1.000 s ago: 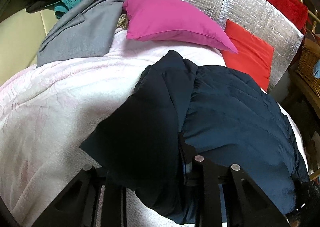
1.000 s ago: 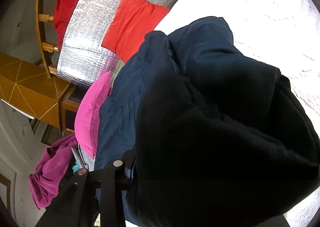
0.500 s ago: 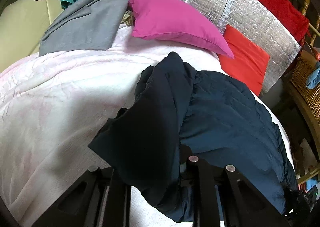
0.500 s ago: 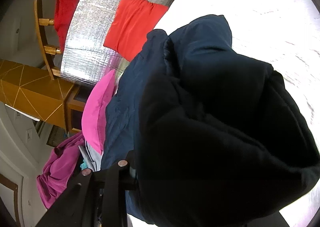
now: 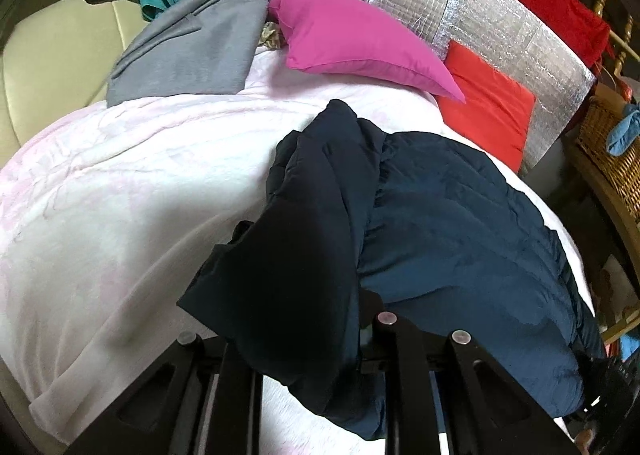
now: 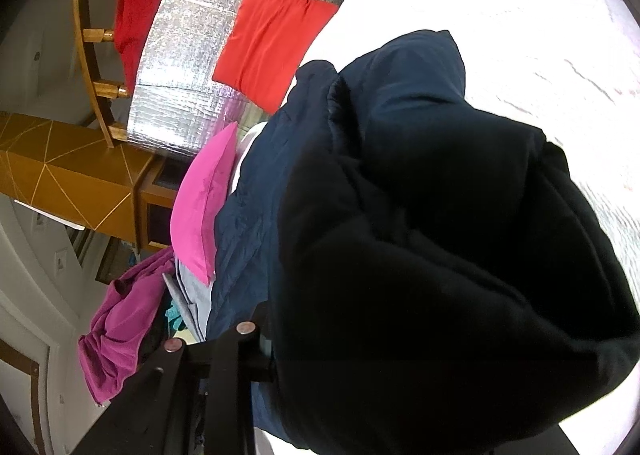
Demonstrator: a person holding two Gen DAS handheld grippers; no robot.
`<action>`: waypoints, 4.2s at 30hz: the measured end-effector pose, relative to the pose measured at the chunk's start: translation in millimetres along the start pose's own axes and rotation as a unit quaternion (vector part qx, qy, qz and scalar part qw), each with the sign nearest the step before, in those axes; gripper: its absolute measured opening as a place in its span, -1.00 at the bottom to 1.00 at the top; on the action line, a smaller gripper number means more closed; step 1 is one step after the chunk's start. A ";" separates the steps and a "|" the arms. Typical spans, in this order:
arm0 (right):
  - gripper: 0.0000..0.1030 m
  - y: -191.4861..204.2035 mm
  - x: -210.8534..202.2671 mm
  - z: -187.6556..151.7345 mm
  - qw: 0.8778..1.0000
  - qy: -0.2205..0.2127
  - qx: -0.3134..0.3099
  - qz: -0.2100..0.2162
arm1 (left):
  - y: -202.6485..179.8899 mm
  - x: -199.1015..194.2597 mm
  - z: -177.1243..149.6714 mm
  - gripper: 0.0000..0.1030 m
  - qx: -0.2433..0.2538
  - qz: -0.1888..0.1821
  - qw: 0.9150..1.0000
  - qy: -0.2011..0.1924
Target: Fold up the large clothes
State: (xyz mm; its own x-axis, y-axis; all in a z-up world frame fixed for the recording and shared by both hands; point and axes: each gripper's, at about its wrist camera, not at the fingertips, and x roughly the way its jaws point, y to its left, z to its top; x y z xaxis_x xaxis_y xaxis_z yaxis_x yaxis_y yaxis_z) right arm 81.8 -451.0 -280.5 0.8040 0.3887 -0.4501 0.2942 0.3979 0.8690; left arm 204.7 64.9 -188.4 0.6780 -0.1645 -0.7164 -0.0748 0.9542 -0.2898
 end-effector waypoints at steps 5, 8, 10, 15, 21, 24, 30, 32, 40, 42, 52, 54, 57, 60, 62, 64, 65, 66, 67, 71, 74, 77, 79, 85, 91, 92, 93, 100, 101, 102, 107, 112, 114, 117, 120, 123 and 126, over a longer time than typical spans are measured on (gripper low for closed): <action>-0.14 -9.7 5.4 0.8 1.000 0.017 0.008 -0.013 | -2.8 7.6 -4.4 -0.43 0.023 0.027 0.999 0.014; -0.07 -12.0 -0.5 1.7 0.999 0.037 0.018 -0.013 | -1.2 6.3 -3.6 -0.23 0.026 0.031 0.999 0.025; 0.06 -12.5 -9.0 0.6 0.999 0.043 0.010 -0.027 | 1.7 -1.4 -2.0 -0.14 0.028 0.037 0.998 0.034; 0.25 -14.1 -50.8 1.5 0.998 0.036 -0.025 -0.051 | 7.0 -39.8 -5.2 0.00 0.042 0.057 0.997 0.015; 0.27 3.5 -106.3 0.0 0.992 0.001 -0.089 -0.084 | -5.5 -82.8 -21.4 0.14 0.098 0.108 0.987 -0.064; 0.27 24.3 -120.9 -1.9 0.989 -0.025 -0.121 -0.078 | -13.0 -93.1 -22.8 0.17 0.115 0.106 0.984 -0.089; 0.18 80.6 -99.3 -17.0 0.976 -0.033 -0.198 -0.078 | -23.9 -92.1 -20.2 0.17 0.127 0.096 0.982 -0.106; 0.12 91.2 -83.8 -22.3 0.973 -0.019 -0.214 -0.081 | -24.6 -89.1 -20.8 0.17 0.129 0.096 0.982 -0.103; 0.07 106.7 -25.2 -43.2 0.964 0.041 -0.247 -0.091 | -20.9 -74.5 -21.7 0.17 0.123 0.101 0.983 -0.093; 0.07 104.0 -10.7 -47.7 0.961 0.056 -0.251 -0.107 | -20.9 -71.4 -22.5 0.17 0.124 0.103 0.983 -0.091; -0.17 71.2 27.8 -45.5 0.953 0.099 -0.235 -0.161 | -17.5 -50.8 -23.5 0.17 0.129 0.114 0.982 -0.077; -0.17 69.8 29.6 -44.5 0.952 0.103 -0.236 -0.164 | -16.2 -47.9 -23.1 0.17 0.127 0.114 0.983 -0.073; -0.17 70.1 32.0 -46.8 0.949 0.105 -0.243 -0.170 | -15.6 -45.2 -22.8 0.17 0.129 0.114 0.982 -0.076; -0.17 68.4 34.2 -46.7 0.949 0.107 -0.242 -0.172 | -15.3 -41.7 -21.5 0.17 0.129 0.112 0.983 -0.074; -0.17 68.1 35.1 -45.0 0.949 0.108 -0.241 -0.171 | -15.1 -40.2 -20.4 0.17 0.129 0.112 0.983 -0.074; -0.17 68.4 36.8 -44.7 0.949 0.108 -0.243 -0.172 | -15.3 -38.8 -19.6 0.17 0.128 0.108 0.983 -0.073; -0.17 69.6 38.9 -44.2 0.948 0.108 -0.244 -0.172 | -15.8 -38.2 -19.4 0.17 0.128 0.107 0.983 -0.074; -0.17 69.2 38.3 -44.3 0.948 0.108 -0.245 -0.173 | -16.6 -37.4 -19.1 0.17 0.130 0.107 0.983 -0.075; -0.17 69.4 39.0 -44.4 0.947 0.108 -0.246 -0.174 | -17.1 -36.2 -18.8 0.17 0.132 0.107 0.983 -0.075; -0.17 70.7 40.2 -44.1 0.947 0.109 -0.247 -0.176 | -16.6 -32.9 -15.9 0.17 0.130 0.104 0.983 -0.074; -0.16 71.7 42.8 -43.1 0.946 0.112 -0.247 -0.180 | -16.5 -31.2 -14.2 0.17 0.127 0.102 0.984 -0.073; -0.16 74.6 44.4 -42.4 0.942 0.120 -0.250 -0.186 | -16.8 -29.0 -12.1 0.17 0.125 0.102 0.984 -0.073; -0.16 75.3 45.9 -40.5 0.942 0.128 -0.249 -0.188 | -16.9 -26.9 -10.2 0.17 0.122 0.101 0.985 -0.071; -0.16 78.5 50.5 -35.7 0.938 0.147 -0.246 -0.193 | -18.9 -9.3 -3.0 0.17 0.117 0.112 0.985 -0.053; -0.11 99.8 40.9 -8.2 0.947 0.157 -0.231 -0.159 | -5.9 17.9 5.2 0.32 0.079 0.117 0.990 -0.004; -0.11 106.1 37.4 2.3 0.950 0.142 -0.231 -0.153 | -4.6 17.9 6.4 0.32 0.073 0.114 0.991 -0.002; -0.11 111.8 35.6 11.8 0.952 0.126 -0.232 -0.153 | -4.2 18.2 7.4 0.32 0.069 0.114 0.991 -0.003; -0.11 141.5 73.4 88.0 0.956 0.040 -0.226 -0.181 | 3.4 11.1 18.6 0.32 0.025 0.128 0.991 -0.036; -0.11 142.3 83.9 97.4 0.957 0.035 -0.222 -0.183 | 6.8 11.0 22.2 0.32 0.017 0.133 0.990 -0.039; -0.11 142.1 92.8 104.7 0.958 0.032 -0.218 -0.186 | 9.4 12.2 24.8 0.32 0.010 0.137 0.990 -0.042; -0.15 123.9 148.7 132.7 0.949 0.031 -0.195 -0.245 | 10.9 24.6 28.3 0.32 0.006 0.153 0.988 -0.032; -0.15 134.6 166.7 125.6 0.928 0.033 -0.221 -0.297 | 9.1 31.5 30.1 0.32 0.010 0.156 0.987 -0.025; -0.15 151.5 162.1 118.3 0.928 0.027 -0.233 -0.288 | 10.9 28.0 28.9 0.32 0.002 0.150 0.988 -0.024; -0.14 185.1 157.6 93.7 0.932 0.025 -0.267 -0.243 | 13.5 20.0 29.9 0.32 -0.004 0.150 0.988 -0.037; -0.14 226.1 173.6 61.2 0.923 0.053 -0.322 -0.203 | 13.8 13.1 30.5 0.32 -0.004 0.156 0.986 -0.053; -0.14 249.5 199.9 33.4 0.915 0.086 -0.347 -0.186 | 15.8 8.6 31.1 0.32 -0.003 0.165 0.984 -0.061; -0.14 257.2 237.7 16.1 0.904 0.110 -0.357 -0.208 | 20.0 10.6 31.5 0.32 -0.007 0.167 0.984 -0.054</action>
State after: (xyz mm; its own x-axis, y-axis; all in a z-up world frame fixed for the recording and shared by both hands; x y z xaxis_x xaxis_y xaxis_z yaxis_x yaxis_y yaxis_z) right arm 356.9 -269.7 -160.7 0.5559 0.2063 -0.8052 0.0753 0.9522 0.2960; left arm 233.4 90.1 -181.8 0.6880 0.1869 -0.7012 -0.3163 0.9469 -0.0580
